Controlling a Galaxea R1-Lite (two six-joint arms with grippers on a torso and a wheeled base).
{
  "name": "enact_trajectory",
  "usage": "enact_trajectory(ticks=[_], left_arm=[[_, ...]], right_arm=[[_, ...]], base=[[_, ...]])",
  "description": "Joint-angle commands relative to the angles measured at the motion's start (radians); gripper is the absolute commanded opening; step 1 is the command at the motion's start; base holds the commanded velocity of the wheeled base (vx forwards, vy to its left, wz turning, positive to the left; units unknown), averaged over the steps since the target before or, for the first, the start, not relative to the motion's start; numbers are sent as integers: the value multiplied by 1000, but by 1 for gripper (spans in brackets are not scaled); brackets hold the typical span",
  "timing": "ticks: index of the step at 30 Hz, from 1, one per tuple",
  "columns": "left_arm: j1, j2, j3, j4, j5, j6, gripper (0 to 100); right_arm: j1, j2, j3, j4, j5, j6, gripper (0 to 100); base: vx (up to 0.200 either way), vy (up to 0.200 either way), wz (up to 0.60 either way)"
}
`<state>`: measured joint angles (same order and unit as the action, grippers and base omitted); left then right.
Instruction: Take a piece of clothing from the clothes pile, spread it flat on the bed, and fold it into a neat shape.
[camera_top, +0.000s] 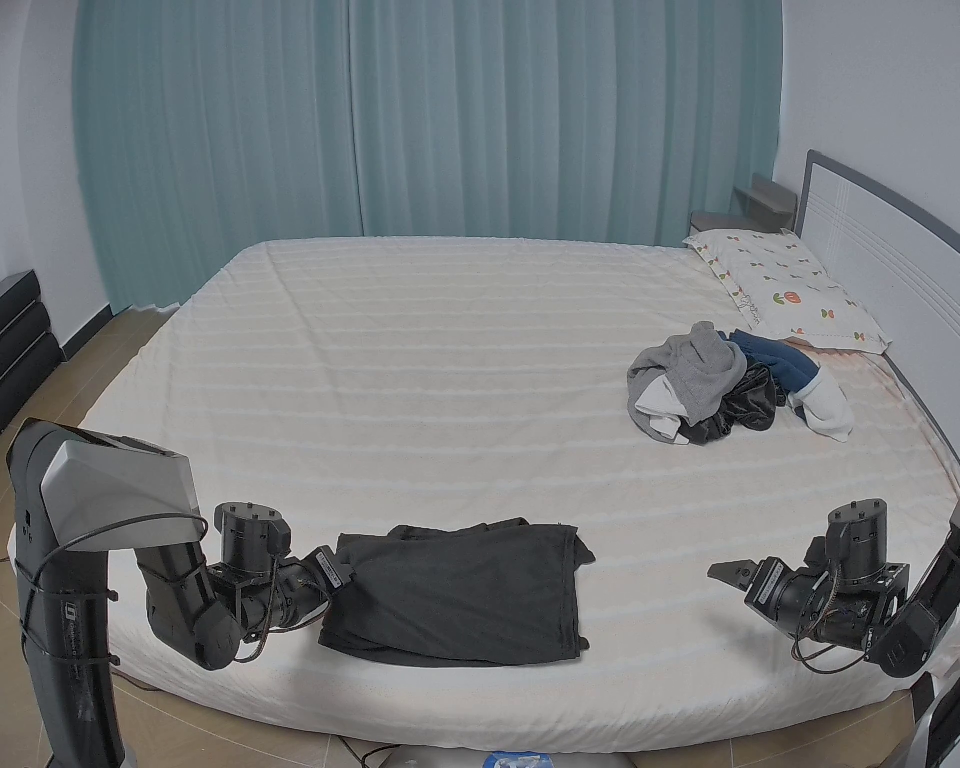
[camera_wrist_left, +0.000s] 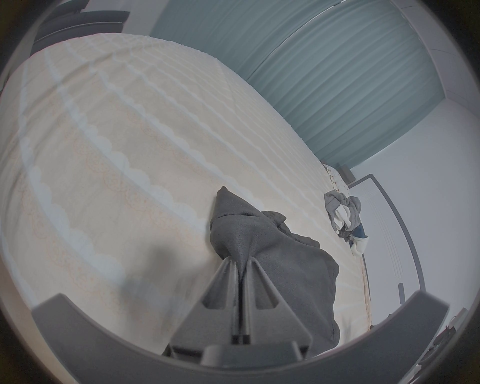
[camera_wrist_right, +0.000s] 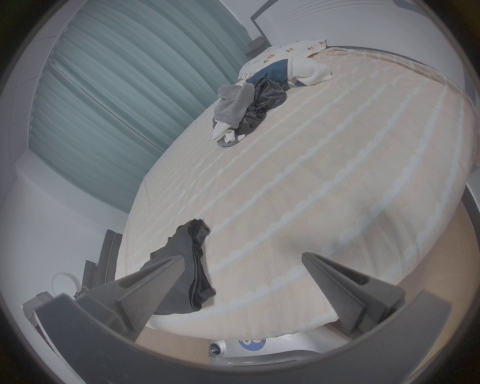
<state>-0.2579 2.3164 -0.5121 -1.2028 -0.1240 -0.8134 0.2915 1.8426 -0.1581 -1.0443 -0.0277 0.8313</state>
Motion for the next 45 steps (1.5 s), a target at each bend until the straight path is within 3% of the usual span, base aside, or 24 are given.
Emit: enact_trajectory(ticks=[1, 37, 45], left_arm=[[0, -6, 6, 0, 0, -1, 0], [29, -5, 18, 0, 0, 0, 0], [26, -9, 24, 0, -6, -4, 0]], right_arm=[[0, 3, 0, 0, 3, 0, 100], [-2, 10, 0, 0, 3, 2, 100], [0, 14, 0, 0, 5, 2, 100]], base=[[0, 200, 0], [0, 200, 0], [0, 0, 0]])
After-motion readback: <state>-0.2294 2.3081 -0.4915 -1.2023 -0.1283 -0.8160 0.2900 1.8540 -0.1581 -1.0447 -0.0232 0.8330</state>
